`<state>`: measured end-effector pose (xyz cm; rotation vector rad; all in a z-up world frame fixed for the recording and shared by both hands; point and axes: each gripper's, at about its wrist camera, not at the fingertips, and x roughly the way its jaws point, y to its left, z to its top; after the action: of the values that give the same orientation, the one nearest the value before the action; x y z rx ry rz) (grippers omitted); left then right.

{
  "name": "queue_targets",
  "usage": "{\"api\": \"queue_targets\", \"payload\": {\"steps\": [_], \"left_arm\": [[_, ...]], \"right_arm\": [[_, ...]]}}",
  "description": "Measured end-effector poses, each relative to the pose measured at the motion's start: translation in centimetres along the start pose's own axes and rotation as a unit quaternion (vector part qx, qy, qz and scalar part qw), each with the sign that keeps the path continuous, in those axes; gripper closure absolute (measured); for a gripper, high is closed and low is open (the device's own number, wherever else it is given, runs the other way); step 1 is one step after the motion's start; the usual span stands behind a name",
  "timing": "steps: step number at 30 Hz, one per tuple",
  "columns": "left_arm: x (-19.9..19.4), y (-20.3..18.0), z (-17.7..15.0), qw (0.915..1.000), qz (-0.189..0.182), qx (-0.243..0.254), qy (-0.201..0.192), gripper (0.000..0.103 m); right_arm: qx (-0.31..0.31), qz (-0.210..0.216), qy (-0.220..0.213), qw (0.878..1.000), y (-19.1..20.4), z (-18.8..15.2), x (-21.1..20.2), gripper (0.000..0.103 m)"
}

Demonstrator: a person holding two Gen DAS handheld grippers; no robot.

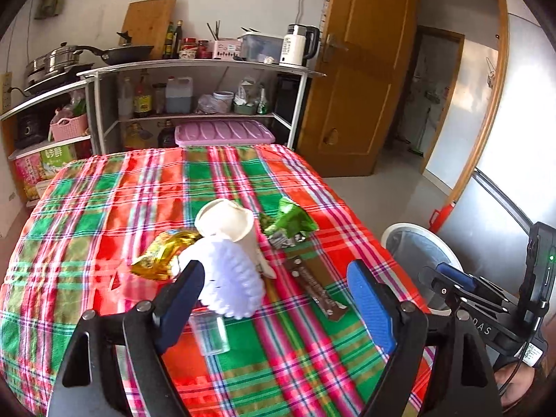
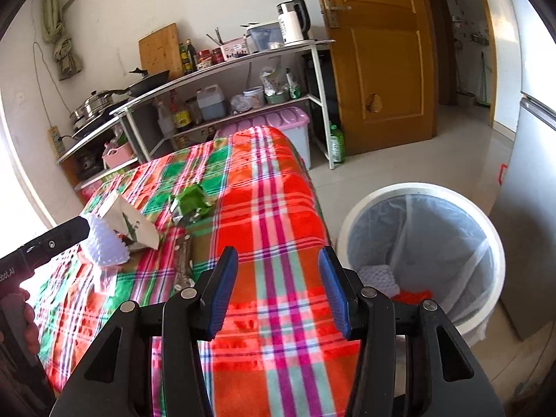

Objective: Collect trash
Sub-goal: 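Move both tools back over the table toward the remaining trash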

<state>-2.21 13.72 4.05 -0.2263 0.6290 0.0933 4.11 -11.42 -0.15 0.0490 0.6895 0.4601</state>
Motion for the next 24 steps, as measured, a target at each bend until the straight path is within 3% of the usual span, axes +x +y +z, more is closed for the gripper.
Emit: {"api": "queue_targets", "payload": {"steps": [9,16,24], "left_arm": [[-0.3,7.4,-1.9,0.9972,0.052,-0.051,0.015,0.016],[-0.3,11.7,-3.3,0.9937,0.077,-0.077,0.027,0.016],[1.3,13.8,-3.6,0.9918,0.073,-0.094,0.046,0.016]], "right_arm": [[-0.063,0.043,0.043,0.996,5.8,-0.2,4.2,0.054],[-0.107,0.041,0.073,0.991,9.0,-0.4,7.2,0.054],[-0.125,0.023,0.105,0.986,10.1,-0.3,9.8,0.054]]}}
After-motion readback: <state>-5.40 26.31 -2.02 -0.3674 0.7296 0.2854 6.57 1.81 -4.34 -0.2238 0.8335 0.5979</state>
